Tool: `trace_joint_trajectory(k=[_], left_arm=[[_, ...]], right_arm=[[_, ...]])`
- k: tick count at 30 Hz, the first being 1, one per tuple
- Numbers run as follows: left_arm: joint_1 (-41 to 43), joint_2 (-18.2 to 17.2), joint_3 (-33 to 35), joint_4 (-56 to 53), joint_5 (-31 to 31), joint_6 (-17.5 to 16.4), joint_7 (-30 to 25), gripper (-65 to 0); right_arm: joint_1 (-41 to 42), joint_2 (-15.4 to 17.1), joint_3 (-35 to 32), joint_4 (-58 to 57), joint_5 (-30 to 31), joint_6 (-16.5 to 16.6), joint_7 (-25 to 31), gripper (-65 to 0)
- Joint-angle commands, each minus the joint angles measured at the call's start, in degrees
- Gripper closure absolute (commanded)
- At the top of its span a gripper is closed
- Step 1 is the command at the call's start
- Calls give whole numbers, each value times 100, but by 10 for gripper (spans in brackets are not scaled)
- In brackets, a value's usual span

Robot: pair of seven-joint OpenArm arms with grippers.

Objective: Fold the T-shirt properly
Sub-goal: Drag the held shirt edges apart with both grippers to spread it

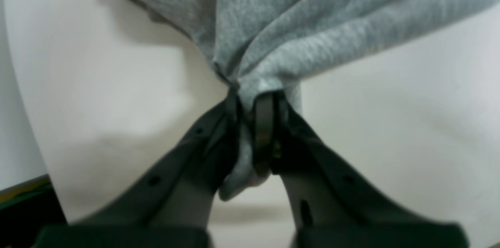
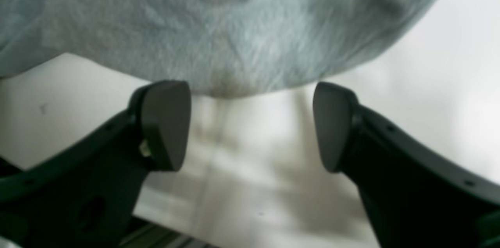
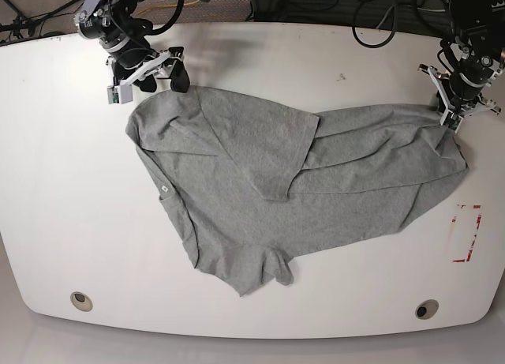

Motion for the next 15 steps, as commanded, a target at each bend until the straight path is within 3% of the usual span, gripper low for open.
trace_joint_trajectory(k=[1,3,5,10,15], left_arm=[[-21,-98,-46,74,-24,14,-90,0],[-3,-107,-19,135,-24,14,-90,0],[-3,-107,-46,197,-24,14,-90,0],[-3,-107,-28,223,-24,14,-90,0],[-3,-107,-28,223,-24,14,-90,0]], right_arm=[[86,15,-26,-254,496,-100,74,-458],[121,15,-35,-570,804,-540,74,-458],[86,15,-35,-799,927,-715,74,-458],[201,15,-70,-1071,971,-786,74,-458],[253,15,-510,-1089,962,-803,153,-458]])
